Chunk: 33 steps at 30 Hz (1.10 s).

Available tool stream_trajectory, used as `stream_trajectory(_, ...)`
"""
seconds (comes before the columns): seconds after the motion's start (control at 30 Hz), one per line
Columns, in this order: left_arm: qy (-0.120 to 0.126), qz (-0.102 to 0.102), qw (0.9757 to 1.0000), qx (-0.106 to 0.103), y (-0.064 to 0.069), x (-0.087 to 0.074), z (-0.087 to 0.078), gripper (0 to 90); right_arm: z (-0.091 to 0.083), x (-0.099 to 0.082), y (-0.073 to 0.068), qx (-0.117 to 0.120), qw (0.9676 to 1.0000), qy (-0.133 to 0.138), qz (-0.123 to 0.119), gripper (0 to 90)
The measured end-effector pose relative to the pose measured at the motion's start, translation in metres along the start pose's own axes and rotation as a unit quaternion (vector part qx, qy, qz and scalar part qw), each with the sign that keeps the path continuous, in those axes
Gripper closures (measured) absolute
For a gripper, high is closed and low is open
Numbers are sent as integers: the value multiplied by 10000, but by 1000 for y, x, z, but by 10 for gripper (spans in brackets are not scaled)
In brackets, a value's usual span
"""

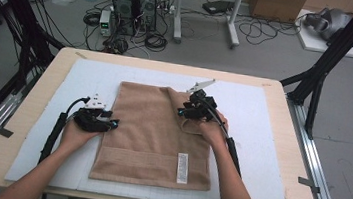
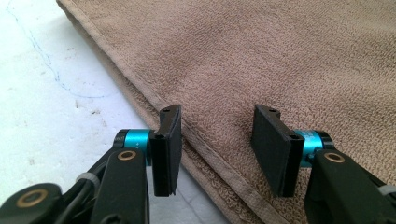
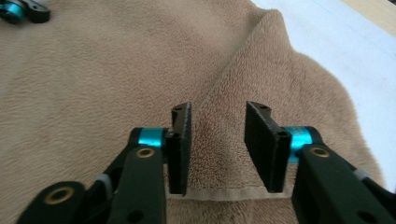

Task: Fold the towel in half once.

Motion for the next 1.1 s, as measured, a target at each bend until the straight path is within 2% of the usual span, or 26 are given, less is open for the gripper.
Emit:
stream_trajectory(0.03,1,15,10000,-8,0,0,0,530,3,-4,0,12,10000,-14,64,654)
stream_trajectory(0.1,6,15,10000,-19,0,0,0,530,13,-17,-1,4,9996,-227,142,736)
stream_trajectory(0.2,2,6,10000,-27,0,0,0,531,18,-24,-3,23,9997,-226,111,835)
stream_trajectory(0.3,0,-11,10000,-28,0,0,0,533,10,-17,-1,-29,9998,-124,-175,853)
stream_trajectory(0.37,-8,-12,10000,-22,1,0,1,536,4,-12,12,-234,9992,-190,-270,853)
stream_trajectory(0.4,-19,2,10000,-3,1,0,0,537,-2,-8,35,-665,9964,-375,-356,843)
stream_trajectory(0.43,-31,29,10000,16,1,0,0,538,-7,-5,53,-1058,9933,-415,-219,801)
stream_trajectory(0.47,-24,20,10000,18,1,0,0,538,-17,-2,81,-1648,9858,-292,126,746)
stream_trajectory(0.5,-34,36,10000,15,1,0,0,538,-25,-2,100,-1817,9810,-99,678,735)
stream_trajectory(0.53,-25,11,10000,-2,1,0,0,538,-31,-4,111,-1889,9773,39,956,709)
stream_trajectory(0.57,-16,-29,10000,-30,0,0,1,537,-34,-6,114,-1919,9763,25,997,685)
stream_trajectory(0.63,10,-83,9999,-80,-1,0,1,533,-34,-11,107,-1642,9825,-84,877,640)
stream_trajectory(0.67,12,-83,9999,-83,-1,0,1,533,-34,-13,100,-1542,9851,-36,758,633)
stream_trajectory(0.73,16,-43,10000,-40,-1,0,-1,533,-32,-18,88,-1228,9894,-33,772,601)
stream_trajectory(0.8,54,-37,10000,-26,0,2,-4,533,-30,-25,72,-1059,9922,-105,646,587)
stream_trajectory(0.83,82,-49,9999,-33,0,3,-6,532,-28,-28,63,-840,9942,-193,645,573)
stream_trajectory(0.9,174,-41,9998,-41,1,6,-10,534,-28,-31,46,-743,9962,-145,433,576)
stream_trajectory(0.97,208,10,9998,-57,3,7,-15,541,-28,-34,20,-383,9987,-25,330,575)
stream_trajectory(1.03,189,27,9997,-119,5,6,-17,548,-29,-40,2,-220,9996,-30,162,572)
stream_trajectory(1.1,129,60,9997,-186,10,2,-20,544,-28,-49,-13,-36,9998,-131,112,555)
Point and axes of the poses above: each handheld gripper's, and its own axes: z roughly forward along the jaws, x roughly out of its top, y roughly to its right, the point moved 8 cm from there along z, roughly forward along the jaws, and after that the axes turned 7 degrees about -z, right-handed, at the moved point
